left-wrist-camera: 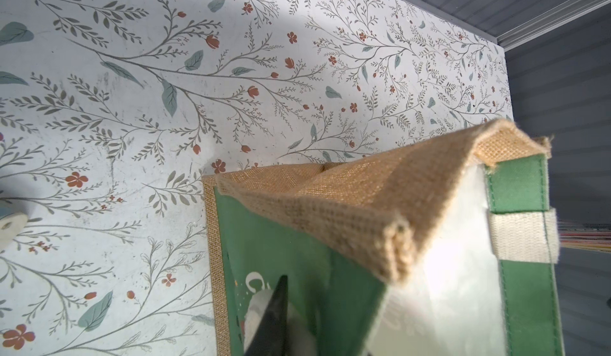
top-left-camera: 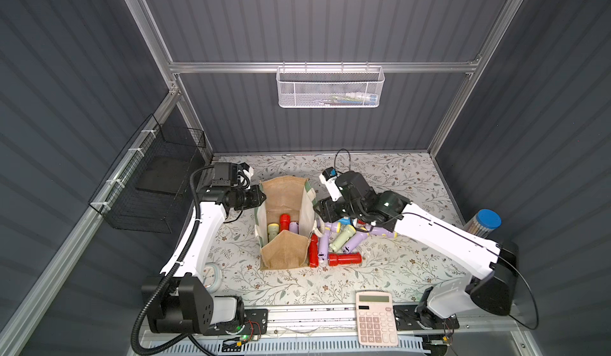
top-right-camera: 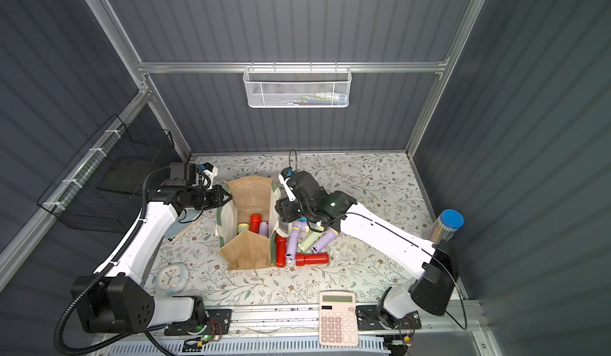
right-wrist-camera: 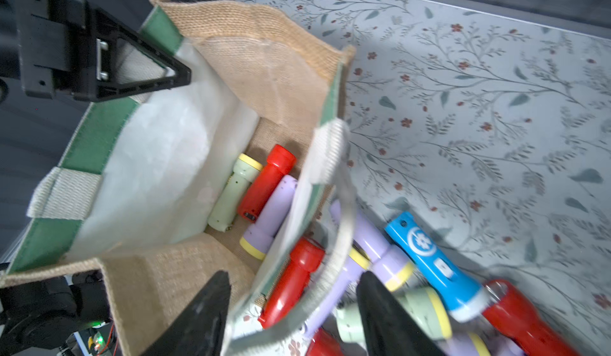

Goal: Put the flashlights into the tote bags
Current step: Place the flashlight in the canvas bag, then pick up the flashlight from the center of the board.

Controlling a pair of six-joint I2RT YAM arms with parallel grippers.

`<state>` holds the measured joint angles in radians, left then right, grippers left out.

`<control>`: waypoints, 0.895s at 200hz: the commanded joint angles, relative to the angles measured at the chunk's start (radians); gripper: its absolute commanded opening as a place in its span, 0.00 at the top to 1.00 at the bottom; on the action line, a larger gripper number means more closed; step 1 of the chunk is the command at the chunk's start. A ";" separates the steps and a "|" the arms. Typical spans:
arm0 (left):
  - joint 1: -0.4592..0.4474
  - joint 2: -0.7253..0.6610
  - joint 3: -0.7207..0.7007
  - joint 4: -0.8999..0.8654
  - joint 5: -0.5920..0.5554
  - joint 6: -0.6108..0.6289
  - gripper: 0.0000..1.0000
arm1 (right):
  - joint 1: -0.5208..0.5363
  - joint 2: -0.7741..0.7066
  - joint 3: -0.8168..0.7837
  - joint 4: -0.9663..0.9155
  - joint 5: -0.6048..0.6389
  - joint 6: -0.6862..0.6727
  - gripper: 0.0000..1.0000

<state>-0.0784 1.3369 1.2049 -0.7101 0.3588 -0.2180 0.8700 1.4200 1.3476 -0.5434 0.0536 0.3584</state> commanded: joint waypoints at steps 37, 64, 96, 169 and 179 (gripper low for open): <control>0.003 -0.002 0.026 -0.025 0.000 0.011 0.80 | -0.140 -0.230 -0.240 -0.112 0.018 0.370 0.33; 0.003 -0.005 0.025 -0.025 0.005 0.012 0.80 | -0.167 -0.293 -0.349 -0.111 0.010 0.458 0.34; 0.003 -0.007 0.022 -0.022 0.009 0.012 0.80 | -0.171 -0.281 -0.408 -0.124 -0.018 0.507 0.35; 0.003 -0.008 0.042 -0.029 0.027 0.011 0.80 | -0.170 -0.088 -0.469 -0.042 -0.142 0.552 0.39; 0.002 -0.007 0.045 -0.028 0.034 0.011 0.80 | -0.169 -0.060 -0.463 -0.044 -0.151 0.543 0.40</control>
<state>-0.0784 1.3369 1.2091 -0.7136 0.3599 -0.2176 0.7010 1.3056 0.8856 -0.5972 -0.0479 0.9009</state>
